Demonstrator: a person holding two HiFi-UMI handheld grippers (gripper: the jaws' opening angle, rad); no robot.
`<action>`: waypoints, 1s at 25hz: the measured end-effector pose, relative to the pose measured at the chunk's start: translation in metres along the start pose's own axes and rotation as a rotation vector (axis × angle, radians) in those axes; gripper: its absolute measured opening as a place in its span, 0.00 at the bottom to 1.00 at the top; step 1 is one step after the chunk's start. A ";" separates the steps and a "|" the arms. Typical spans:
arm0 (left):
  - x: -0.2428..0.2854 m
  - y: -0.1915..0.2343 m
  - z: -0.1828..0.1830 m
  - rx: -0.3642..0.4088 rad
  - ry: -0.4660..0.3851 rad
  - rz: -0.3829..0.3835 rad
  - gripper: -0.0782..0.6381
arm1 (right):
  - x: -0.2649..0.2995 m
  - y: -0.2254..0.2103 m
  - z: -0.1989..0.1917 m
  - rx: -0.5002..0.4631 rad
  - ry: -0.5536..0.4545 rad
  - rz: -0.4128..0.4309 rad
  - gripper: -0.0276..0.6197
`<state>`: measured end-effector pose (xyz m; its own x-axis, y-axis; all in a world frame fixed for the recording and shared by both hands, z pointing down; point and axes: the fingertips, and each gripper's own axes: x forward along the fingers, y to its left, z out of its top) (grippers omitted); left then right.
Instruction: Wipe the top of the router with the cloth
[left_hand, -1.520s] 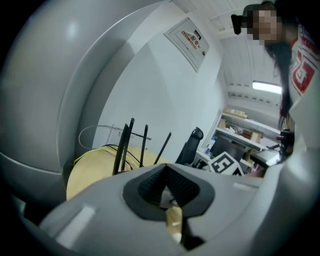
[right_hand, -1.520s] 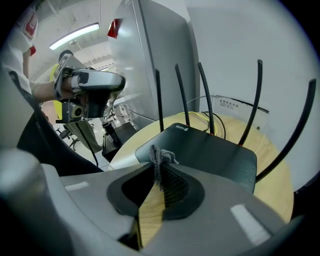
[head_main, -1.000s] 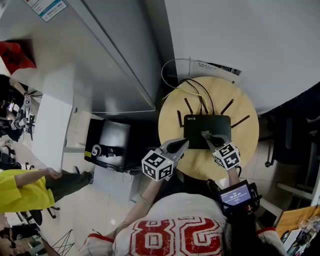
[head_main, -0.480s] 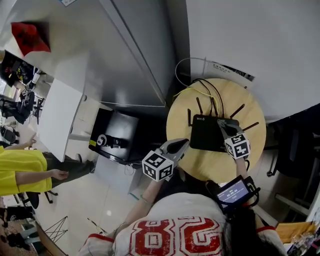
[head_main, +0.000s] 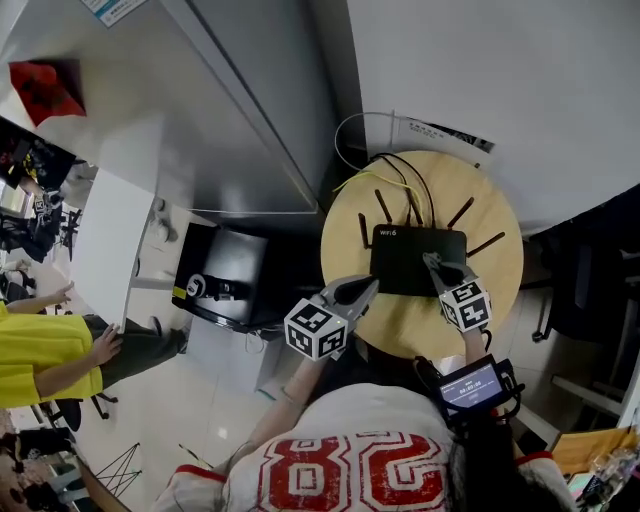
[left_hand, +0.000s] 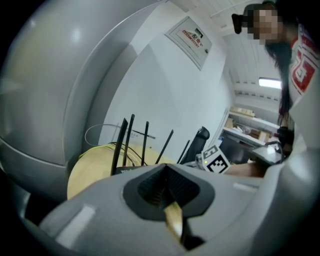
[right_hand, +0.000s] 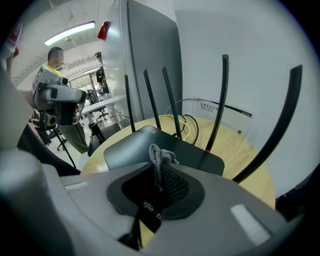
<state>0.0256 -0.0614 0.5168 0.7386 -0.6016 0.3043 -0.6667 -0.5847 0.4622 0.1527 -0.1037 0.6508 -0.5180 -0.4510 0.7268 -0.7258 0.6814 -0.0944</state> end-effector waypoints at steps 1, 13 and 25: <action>0.003 -0.003 -0.001 0.001 0.004 -0.009 0.11 | -0.003 0.005 -0.002 0.004 -0.002 0.005 0.10; 0.031 -0.031 -0.007 0.016 0.036 -0.099 0.11 | -0.033 0.049 -0.043 0.057 0.007 0.057 0.10; 0.024 -0.017 -0.003 0.006 0.019 -0.040 0.11 | -0.025 -0.015 -0.020 -0.005 -0.011 -0.031 0.10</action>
<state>0.0545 -0.0641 0.5192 0.7664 -0.5671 0.3017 -0.6371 -0.6113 0.4695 0.1861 -0.0907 0.6476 -0.5000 -0.4780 0.7222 -0.7393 0.6699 -0.0685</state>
